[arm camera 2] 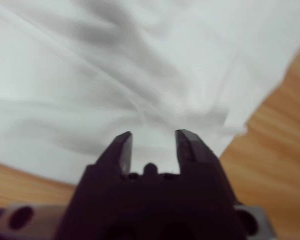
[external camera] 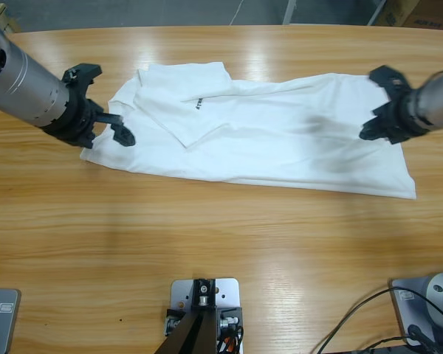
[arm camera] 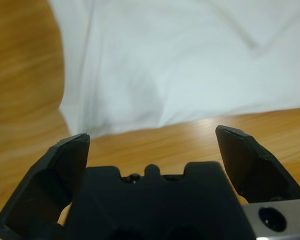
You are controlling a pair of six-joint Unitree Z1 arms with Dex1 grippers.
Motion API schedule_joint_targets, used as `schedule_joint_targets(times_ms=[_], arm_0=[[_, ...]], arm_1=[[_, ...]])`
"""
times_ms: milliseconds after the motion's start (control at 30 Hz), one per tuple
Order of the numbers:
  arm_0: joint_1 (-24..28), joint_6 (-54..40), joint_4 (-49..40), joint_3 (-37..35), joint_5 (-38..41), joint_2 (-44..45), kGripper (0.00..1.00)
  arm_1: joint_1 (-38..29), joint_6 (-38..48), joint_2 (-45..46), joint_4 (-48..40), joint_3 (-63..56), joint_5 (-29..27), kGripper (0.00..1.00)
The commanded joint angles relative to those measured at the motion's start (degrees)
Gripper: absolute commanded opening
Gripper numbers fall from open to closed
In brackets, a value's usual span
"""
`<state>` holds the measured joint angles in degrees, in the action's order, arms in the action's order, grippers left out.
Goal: Fold clothes
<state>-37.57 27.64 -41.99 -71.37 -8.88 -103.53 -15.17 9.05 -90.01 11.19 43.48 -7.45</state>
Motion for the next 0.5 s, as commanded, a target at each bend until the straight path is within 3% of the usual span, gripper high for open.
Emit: schedule_joint_targets(times_ms=[33, 167, 267, 500], arm_0=[[-0.40, -15.17, 8.82, 0.79, 6.18, -6.06, 1.000], [-0.35, -21.49, 9.28, -0.16, 6.25, -9.77, 1.000], [-0.31, -20.10, 9.21, 1.23, 6.34, -10.87, 1.000], [1.36, -16.00, 9.21, 3.71, 6.00, -12.42, 1.000]], arm_1=[[-1.46, 18.24, 6.90, 4.46, -5.37, -2.38, 0.962], [-2.74, 22.24, 1.95, 3.38, -6.18, 0.07, 0.897], [-2.73, 22.31, -1.20, 0.38, -7.32, 0.68, 0.844], [-2.71, 23.25, -8.39, -3.88, -8.37, 1.91, 0.844]])
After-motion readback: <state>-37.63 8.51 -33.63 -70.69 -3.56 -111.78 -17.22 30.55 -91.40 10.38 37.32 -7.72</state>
